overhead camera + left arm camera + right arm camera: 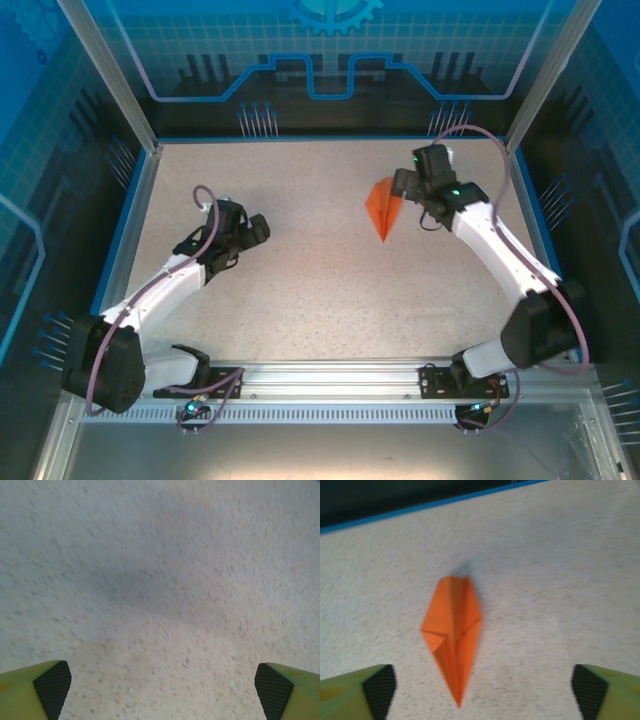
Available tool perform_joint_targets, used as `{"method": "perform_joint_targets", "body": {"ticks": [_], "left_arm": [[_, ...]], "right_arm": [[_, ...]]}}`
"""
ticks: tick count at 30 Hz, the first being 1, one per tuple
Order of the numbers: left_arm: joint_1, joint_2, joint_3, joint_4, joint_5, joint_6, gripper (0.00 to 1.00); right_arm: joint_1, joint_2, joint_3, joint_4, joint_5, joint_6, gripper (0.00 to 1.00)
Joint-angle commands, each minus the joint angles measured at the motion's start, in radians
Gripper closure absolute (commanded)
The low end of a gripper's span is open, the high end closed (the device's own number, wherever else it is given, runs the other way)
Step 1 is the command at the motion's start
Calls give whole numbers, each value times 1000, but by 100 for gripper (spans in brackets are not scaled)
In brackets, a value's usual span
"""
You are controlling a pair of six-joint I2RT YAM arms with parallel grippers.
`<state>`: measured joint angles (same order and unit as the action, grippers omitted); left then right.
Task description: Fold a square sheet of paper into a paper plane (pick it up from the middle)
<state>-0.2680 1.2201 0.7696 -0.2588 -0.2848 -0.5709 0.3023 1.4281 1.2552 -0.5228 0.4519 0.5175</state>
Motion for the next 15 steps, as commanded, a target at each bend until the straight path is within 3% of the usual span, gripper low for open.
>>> {"method": "perform_joint_targets", "body": {"ticks": [1,9,15], "left_arm": [[60,-56,-16,23,-77,89,2],[181,-141,-183,260,-168,252,1],[236,-152,-322,479,-127,388,2]], "right_arm": [[-73,-88,-140,89,113,-23,1],[-196,-298,-540,415,142,-141,1],[-230,-335,-743,640,72,-261,1]]}}
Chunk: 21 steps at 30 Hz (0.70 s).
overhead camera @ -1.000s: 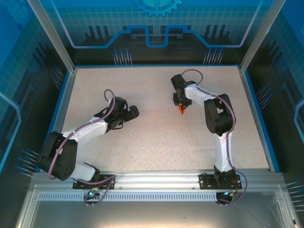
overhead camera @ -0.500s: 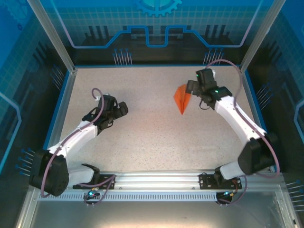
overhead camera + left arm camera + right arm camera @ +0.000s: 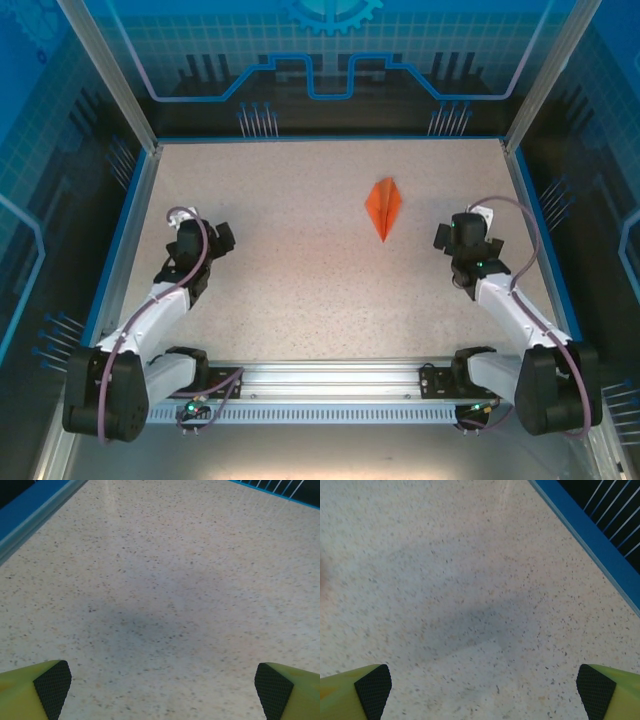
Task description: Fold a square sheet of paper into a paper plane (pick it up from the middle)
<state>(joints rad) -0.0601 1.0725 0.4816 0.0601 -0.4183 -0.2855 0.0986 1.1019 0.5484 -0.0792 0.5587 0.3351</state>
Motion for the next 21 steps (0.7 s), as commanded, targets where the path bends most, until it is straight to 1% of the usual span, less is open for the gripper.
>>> {"method": "perform_joint_targets", "body": {"ticks": [1,2,5,8,14,16,21], "left_arm": [[35,8,-56,206,41,127,2],[41,21,-72,245,57,143,2],[65,70,-104,357,144,186,2],[82,125,-134,487,238,205,1],[107,220,-180,742,377,222,2],[122,252,-182,791,417,218,1],[134,346,-205,913,457,220,1]], "right_arm": [[-27,2,-51,223,-65,-100,0],[-27,13,-64,253,-90,-124,1],[-28,42,-122,409,-153,-165,0],[-27,64,-155,525,-208,-192,1],[-29,139,-182,684,-270,-228,0],[-30,175,-180,723,-280,-237,1],[-38,260,-171,803,-292,-255,1]]}}
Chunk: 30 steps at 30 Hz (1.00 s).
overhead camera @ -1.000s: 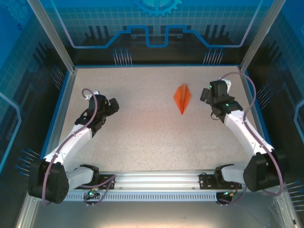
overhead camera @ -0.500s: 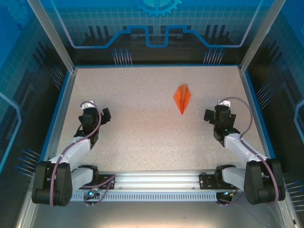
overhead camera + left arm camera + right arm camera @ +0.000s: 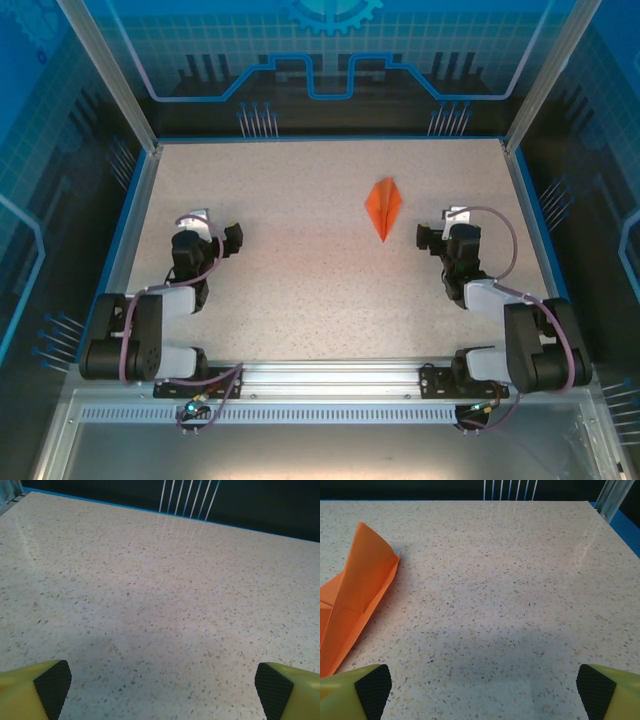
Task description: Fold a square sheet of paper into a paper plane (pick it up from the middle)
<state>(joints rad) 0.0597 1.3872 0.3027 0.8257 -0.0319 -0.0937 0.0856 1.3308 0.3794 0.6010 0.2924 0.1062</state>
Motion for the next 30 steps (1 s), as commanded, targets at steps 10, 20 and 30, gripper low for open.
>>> {"method": "perform_joint_targets", "body": {"ticks": [10,20,30], "left_arm": [[14,123,-10,190,42,15,2],[-43,133,93,15,-25,69,2],[-50,135,108,-11,8,90,1]], "right_arm": [[-24,164,-3,251,-76,-51,1],[3,171,24,203,-46,-76,0],[4,171,24,201,-46,-76,1]]}}
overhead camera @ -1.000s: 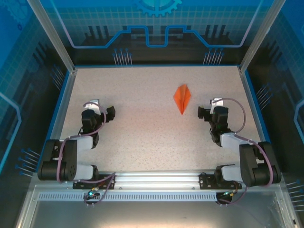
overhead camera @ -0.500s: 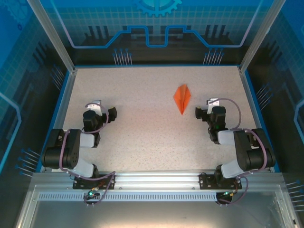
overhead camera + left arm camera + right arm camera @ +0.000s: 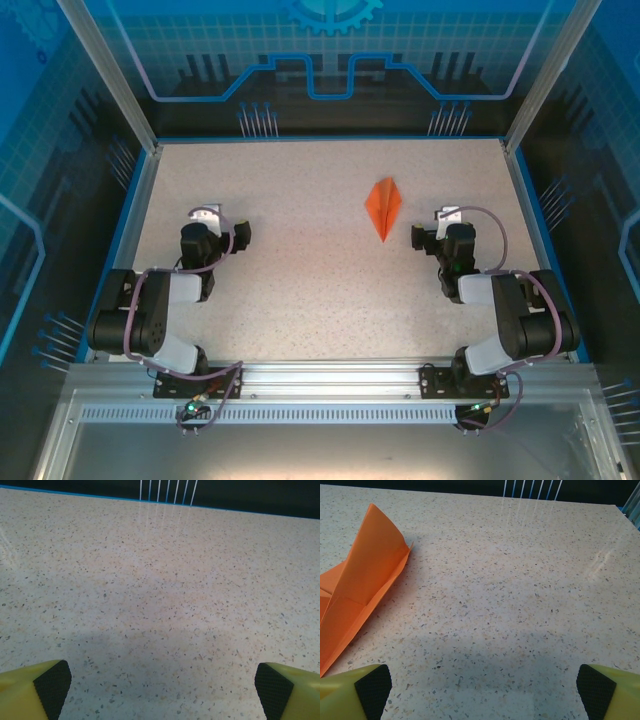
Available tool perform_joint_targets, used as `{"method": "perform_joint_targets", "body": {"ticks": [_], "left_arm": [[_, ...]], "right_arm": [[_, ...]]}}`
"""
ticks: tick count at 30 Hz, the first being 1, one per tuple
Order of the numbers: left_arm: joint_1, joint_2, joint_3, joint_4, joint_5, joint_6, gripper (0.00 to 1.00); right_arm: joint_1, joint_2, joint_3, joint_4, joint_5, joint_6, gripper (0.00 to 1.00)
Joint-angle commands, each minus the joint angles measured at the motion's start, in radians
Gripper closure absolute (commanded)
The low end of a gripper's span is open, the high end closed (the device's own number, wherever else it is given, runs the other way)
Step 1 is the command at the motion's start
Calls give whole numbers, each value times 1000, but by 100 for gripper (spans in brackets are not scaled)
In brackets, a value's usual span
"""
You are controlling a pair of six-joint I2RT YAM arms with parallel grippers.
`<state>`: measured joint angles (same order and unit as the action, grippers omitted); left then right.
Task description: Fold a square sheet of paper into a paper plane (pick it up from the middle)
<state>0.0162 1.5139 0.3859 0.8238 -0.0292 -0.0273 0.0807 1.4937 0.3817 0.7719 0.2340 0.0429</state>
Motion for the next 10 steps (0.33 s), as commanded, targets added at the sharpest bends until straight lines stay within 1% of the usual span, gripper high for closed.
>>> {"method": "perform_joint_targets", "body": {"ticks": [1,10], "left_arm": [[-7,9,24,-8,5,23,2],[-16,10,25,-11,-9,28,2]], "right_arm": [[10,8,23,30,12,-12,1],[9,7,24,30,11,-12,0]]}}
